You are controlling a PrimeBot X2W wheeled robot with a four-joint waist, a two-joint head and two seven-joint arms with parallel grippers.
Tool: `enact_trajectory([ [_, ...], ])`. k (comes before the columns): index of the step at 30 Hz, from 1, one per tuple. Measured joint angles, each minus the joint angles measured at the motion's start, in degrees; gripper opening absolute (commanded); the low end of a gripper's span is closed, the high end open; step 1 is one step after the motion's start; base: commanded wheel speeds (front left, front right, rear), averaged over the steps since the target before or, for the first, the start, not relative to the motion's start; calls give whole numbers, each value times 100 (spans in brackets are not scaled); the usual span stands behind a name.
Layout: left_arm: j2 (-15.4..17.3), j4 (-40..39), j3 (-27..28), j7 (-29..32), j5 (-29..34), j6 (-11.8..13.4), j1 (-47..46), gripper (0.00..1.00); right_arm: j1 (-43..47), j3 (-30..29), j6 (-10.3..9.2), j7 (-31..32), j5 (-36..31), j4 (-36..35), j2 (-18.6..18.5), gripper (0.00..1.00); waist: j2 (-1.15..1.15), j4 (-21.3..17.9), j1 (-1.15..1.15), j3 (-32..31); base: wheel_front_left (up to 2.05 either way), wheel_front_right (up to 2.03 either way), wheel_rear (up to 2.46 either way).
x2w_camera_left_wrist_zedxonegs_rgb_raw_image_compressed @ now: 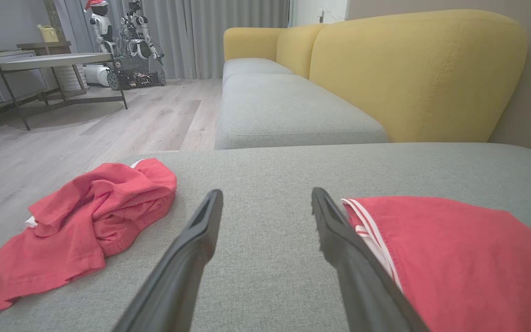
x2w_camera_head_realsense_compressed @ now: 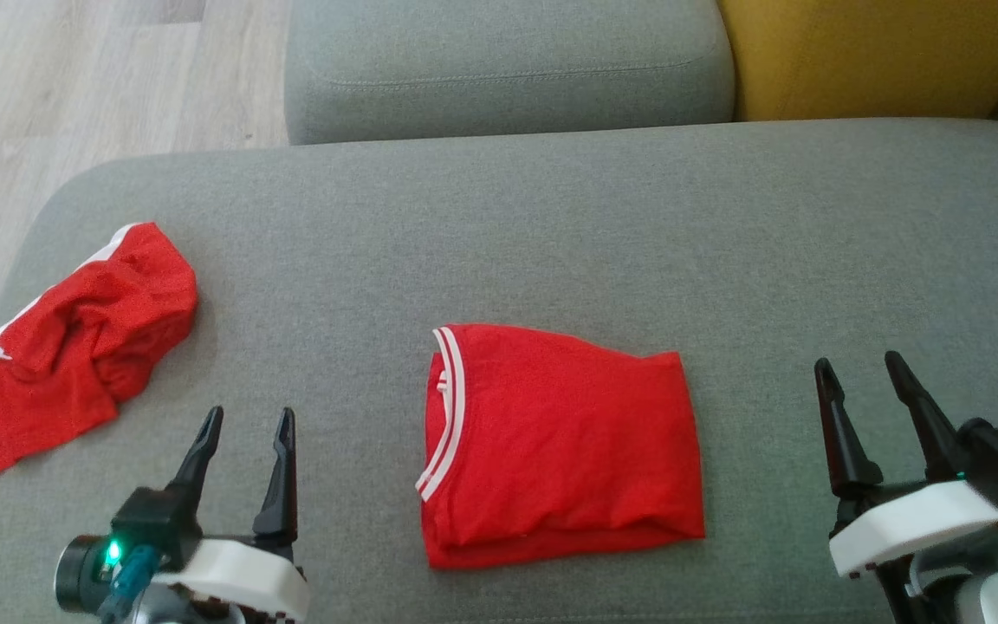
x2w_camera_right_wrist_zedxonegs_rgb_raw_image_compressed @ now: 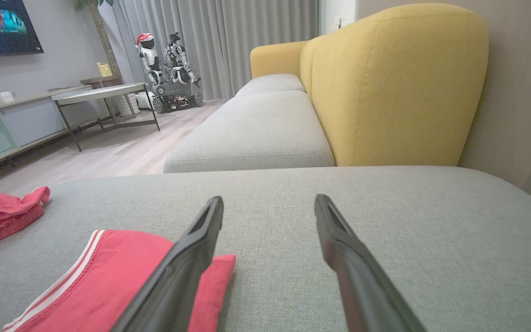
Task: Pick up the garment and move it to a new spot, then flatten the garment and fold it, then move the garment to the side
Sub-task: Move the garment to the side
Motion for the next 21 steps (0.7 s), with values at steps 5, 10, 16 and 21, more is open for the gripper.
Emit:
enact_trajectory([
  [5, 7, -8, -74, -1, 0, -1, -16, 100, -2, -2, 0, 109, -16, 157, -1, 100, 0, 59, 0, 58, 0, 0, 0],
  [10, 1, -14, -163, -5, 1, -2, -97, 100, -26, 143, 0, 203, 24, 628, -3, 100, 0, 169, 0, 190, 0, 0, 0],
  [16, -71, 3, -280, -126, 1, -10, -485, 100, -398, 682, 0, 246, 213, 1571, 2, 100, 0, 385, 0, 503, 0, 0, 0],
  [21, -159, 144, -338, -212, 1, -27, -742, 100, -1106, 1016, 0, 335, 396, 2620, 31, 100, 0, 600, 0, 798, 0, 0, 0],
])
